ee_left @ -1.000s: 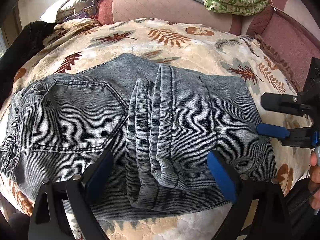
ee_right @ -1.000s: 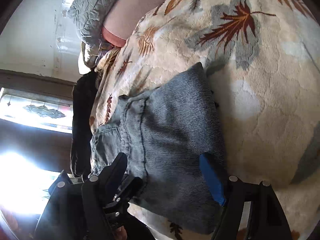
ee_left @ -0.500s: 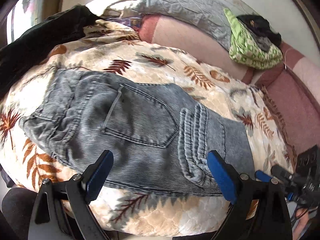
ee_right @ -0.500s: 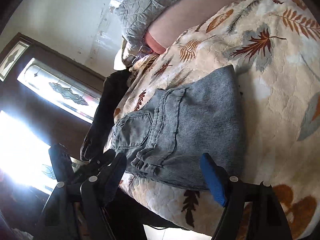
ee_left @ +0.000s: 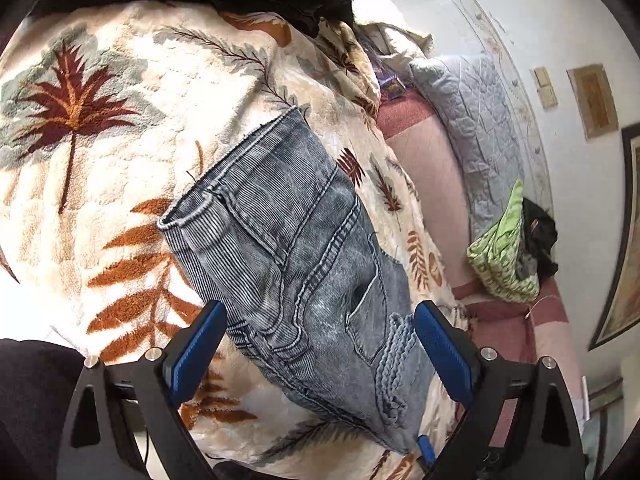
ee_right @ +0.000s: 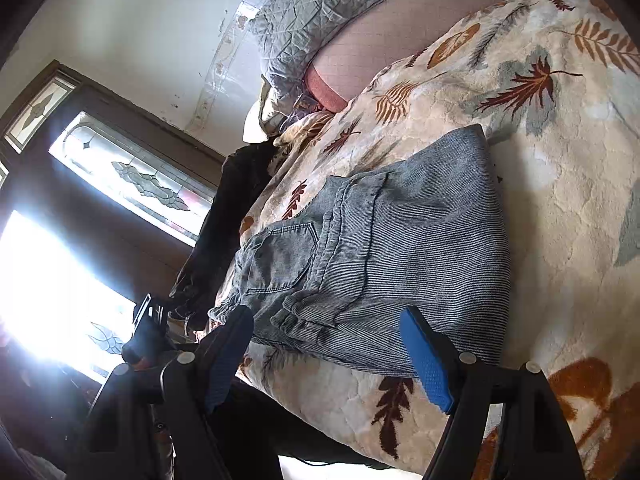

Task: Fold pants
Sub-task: 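Grasp the stacked leg ends with the left tool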

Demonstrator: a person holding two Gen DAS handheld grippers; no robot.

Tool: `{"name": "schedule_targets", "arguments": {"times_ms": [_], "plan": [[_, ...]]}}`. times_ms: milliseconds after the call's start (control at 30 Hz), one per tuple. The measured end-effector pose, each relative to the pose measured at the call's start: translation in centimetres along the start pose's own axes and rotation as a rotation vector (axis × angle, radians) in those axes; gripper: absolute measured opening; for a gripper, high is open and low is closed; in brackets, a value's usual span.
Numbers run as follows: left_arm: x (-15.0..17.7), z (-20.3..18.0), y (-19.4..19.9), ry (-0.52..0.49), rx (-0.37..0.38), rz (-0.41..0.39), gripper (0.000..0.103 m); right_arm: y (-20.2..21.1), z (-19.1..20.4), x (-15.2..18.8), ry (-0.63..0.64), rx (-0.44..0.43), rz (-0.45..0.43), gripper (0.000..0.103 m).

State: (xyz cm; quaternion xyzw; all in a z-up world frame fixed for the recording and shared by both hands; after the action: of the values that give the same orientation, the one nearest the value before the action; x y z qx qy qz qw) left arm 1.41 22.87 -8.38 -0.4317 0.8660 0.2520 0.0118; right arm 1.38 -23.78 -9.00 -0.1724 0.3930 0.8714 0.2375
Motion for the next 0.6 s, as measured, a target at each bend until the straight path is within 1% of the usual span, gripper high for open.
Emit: {"name": "schedule_targets", "arguments": {"times_ms": [67, 133, 333, 467, 500, 533, 567, 600], "plan": [[-0.3, 0.8, 0.0, 0.034, 0.009, -0.003, 0.095, 0.1, -0.2, 0.1, -0.006, 0.011, -0.007, 0.079], [-0.6, 1.6, 0.1, 0.063, -0.001, -0.012, 0.095, 0.0, -0.5, 0.0, -0.02, 0.02, -0.008, 0.079], [-1.8, 3.6, -0.7, 0.101, -0.027, -0.03, 0.095, -0.4, -0.5, 0.0, -0.011, 0.029, 0.002, 0.079], [-2.6, 2.8, -1.0, 0.06, -0.021, -0.059, 0.094, -0.4, -0.1, 0.0, -0.001, 0.031, -0.003, 0.079], [-2.7, 2.7, -1.2, 0.047, -0.019, -0.056, 0.092, -0.4, 0.1, 0.0, -0.002, 0.035, 0.001, 0.079], [-2.7, 2.6, -1.3, 0.03, -0.024, -0.059, 0.087, -0.4, 0.5, -0.1, -0.007, 0.035, 0.01, 0.079], [-2.8, 2.6, -1.5, 0.009, -0.043, -0.054, 0.066, -0.5, 1.0, -0.2, -0.011, 0.014, 0.021, 0.079], [-2.8, 2.8, -1.8, -0.011, -0.062, -0.04, 0.037, -0.7, 1.9, -0.5, -0.011, -0.014, 0.034, 0.079]]}}
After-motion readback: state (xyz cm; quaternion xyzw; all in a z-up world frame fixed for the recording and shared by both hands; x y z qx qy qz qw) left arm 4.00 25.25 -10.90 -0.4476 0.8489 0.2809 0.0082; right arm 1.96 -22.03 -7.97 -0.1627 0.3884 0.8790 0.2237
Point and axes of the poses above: each gripper's, at about its wrist camera, not at the fingertips, and y roughly against the way its jaws point, z to its left, x to its underside, the point moved 2 cm from there along -y, roughly the way its jaws point, and after that the axes turned 11 degrees about x, right-handed, at the moved point
